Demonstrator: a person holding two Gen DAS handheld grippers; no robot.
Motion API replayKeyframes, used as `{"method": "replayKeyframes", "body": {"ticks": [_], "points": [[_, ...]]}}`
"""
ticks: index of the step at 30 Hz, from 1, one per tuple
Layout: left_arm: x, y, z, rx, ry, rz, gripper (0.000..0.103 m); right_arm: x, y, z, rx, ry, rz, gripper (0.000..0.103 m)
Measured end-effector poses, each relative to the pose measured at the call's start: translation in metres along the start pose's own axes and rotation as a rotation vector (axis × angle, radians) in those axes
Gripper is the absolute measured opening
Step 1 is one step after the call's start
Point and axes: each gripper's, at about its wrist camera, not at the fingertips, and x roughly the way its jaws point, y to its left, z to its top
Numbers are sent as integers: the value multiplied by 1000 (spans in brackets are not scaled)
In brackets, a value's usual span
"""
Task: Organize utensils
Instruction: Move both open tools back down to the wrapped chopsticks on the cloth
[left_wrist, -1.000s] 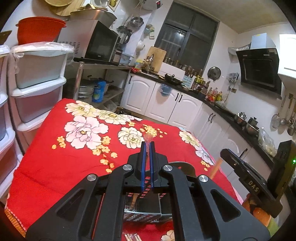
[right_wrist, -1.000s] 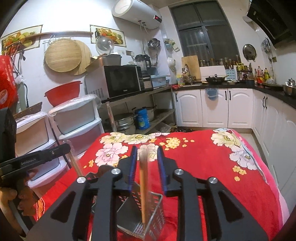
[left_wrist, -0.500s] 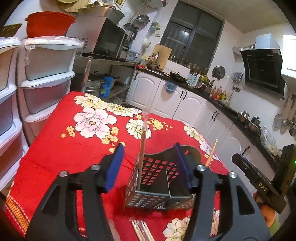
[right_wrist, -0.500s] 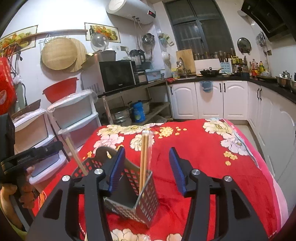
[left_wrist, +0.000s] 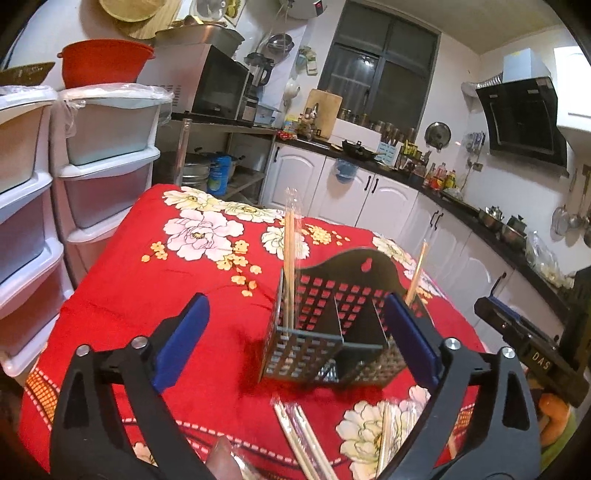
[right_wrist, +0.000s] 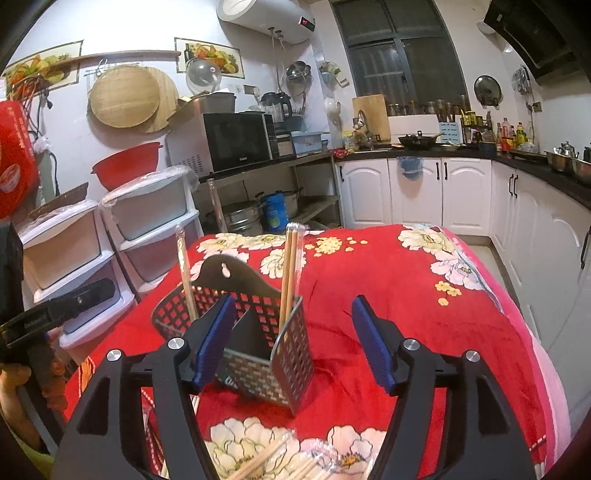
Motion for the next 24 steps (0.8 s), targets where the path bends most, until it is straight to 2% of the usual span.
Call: {"method": "replayKeyframes", "body": {"ticks": [14,24], "points": [[-22,-2,-35,2,35,5,90,-18,11,-29,-42,87,19,65],[-21,12,-70,-44,126,19,90,-21,9,-65,-36,206,28,65]]}}
